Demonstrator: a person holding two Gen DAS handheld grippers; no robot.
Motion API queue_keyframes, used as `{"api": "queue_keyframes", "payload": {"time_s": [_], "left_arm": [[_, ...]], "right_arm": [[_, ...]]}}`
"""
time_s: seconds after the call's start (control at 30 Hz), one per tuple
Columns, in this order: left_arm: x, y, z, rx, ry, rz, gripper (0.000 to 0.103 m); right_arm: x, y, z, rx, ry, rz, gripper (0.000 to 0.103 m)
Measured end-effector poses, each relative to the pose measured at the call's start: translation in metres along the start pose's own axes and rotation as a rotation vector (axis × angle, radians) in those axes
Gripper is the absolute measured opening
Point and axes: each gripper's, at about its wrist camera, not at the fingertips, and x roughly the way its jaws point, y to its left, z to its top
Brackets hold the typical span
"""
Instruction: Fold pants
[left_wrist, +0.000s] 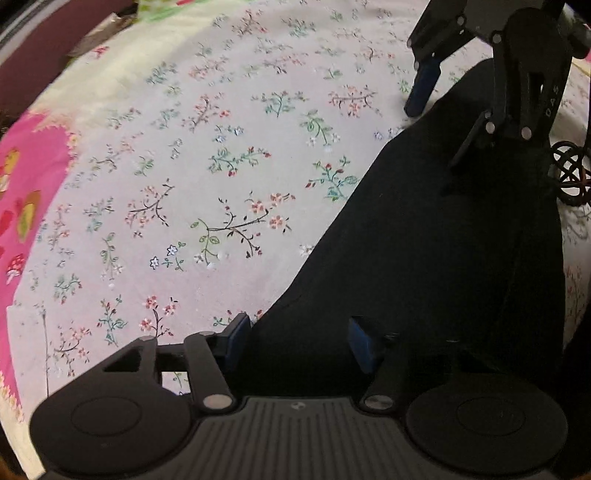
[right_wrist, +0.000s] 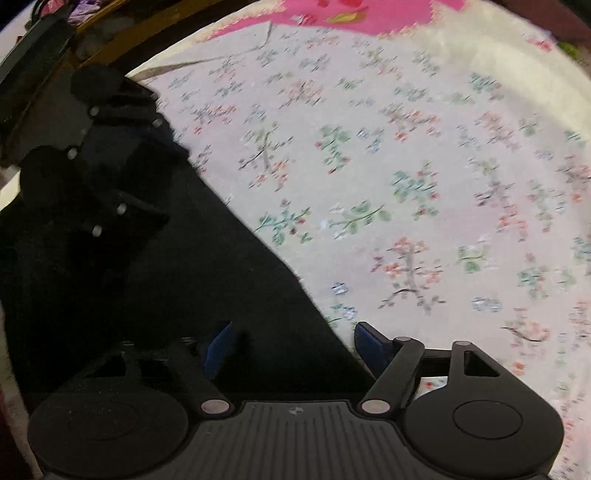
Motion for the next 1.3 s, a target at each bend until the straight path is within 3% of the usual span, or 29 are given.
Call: {"api": "queue_keyframes", "payload": {"time_s": [0.2, 0.27, 0.3, 0.33, 0.37, 0.43, 0.57, 0.73, 0.9, 1.17, 1.3], "left_arm": [[0.018, 0.013, 0.014, 0.04, 0.036, -0.086, 0.068], [0.026, 0.018, 0.017, 0.036, 0.057, -0.115, 0.068], [0.028, 0.02, 0.017, 0.032, 0.066, -0.126, 0.069], [0.029, 0.022, 0.018, 0.031, 0.068, -0.135, 0.072], [0.03, 0.025, 0.017, 0.032, 0.069, -0.145, 0.074], [0.031, 0.03, 0.015, 0.027, 0.084, -0.163, 0.078], [0.029, 0.031, 0.012, 0.015, 0.117, -0.174, 0.075], [0.024, 0.028, 0.006, 0.045, 0.147, -0.176, 0.057], [0.021, 0.042, 0.007, 0.007, 0.154, -0.197, 0.051], [0.046, 0.052, 0.016, 0.011, 0.212, -0.247, 0.06], [0.042, 0.062, 0.008, 0.074, 0.228, -0.257, 0.067]], "right_arm": [[0.024, -0.006, -0.004, -0.008, 0.083, 0.062, 0.053], [0.026, -0.008, -0.004, 0.017, 0.088, 0.053, 0.034], [0.026, -0.009, -0.003, 0.034, 0.089, 0.042, 0.015], [0.024, -0.011, -0.004, 0.067, 0.09, 0.037, 0.004], [0.022, -0.015, -0.004, 0.099, 0.09, 0.047, 0.0], [0.013, -0.016, -0.009, 0.13, 0.084, 0.06, 0.0], [-0.004, -0.003, -0.017, 0.122, 0.071, 0.07, 0.0], [-0.018, 0.005, -0.02, 0.134, 0.055, 0.097, 0.0], [-0.023, 0.009, -0.017, 0.128, 0.037, 0.097, 0.0], [-0.023, 0.01, -0.02, 0.13, 0.041, 0.082, 0.0], [-0.021, 0.008, -0.021, 0.136, 0.048, 0.087, 0.0]]}}
